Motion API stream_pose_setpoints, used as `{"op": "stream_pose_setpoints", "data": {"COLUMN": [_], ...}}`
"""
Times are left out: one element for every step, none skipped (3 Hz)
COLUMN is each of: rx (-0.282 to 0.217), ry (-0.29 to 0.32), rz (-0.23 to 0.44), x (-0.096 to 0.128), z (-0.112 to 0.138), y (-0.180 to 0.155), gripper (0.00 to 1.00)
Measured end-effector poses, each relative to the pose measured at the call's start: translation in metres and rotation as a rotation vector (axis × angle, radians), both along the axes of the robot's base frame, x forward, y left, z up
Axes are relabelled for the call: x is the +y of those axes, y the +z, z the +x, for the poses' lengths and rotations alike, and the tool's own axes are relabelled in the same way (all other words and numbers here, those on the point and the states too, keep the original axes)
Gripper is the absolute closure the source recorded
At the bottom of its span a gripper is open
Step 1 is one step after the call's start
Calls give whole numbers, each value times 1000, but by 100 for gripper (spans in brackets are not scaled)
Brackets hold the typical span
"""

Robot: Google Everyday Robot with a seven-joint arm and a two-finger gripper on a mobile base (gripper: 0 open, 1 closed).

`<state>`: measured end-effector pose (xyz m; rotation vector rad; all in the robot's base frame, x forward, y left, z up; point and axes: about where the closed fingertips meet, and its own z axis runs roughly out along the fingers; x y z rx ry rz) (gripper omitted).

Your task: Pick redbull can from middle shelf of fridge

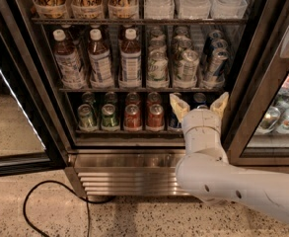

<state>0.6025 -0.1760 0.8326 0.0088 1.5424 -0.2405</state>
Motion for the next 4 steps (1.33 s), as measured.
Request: {"op": "stream_pose_setpoints", "data": {"rx": [-1,-14,-43,-83], "ry": [-17,-27,-41,-73], "rz": [-9,-22,-38,-50], "x": [-1,0,1,-4], "z": [4,7,9,9], "y": [-8,-14,-16,-13], "gripper": [0,19,42,56]}}
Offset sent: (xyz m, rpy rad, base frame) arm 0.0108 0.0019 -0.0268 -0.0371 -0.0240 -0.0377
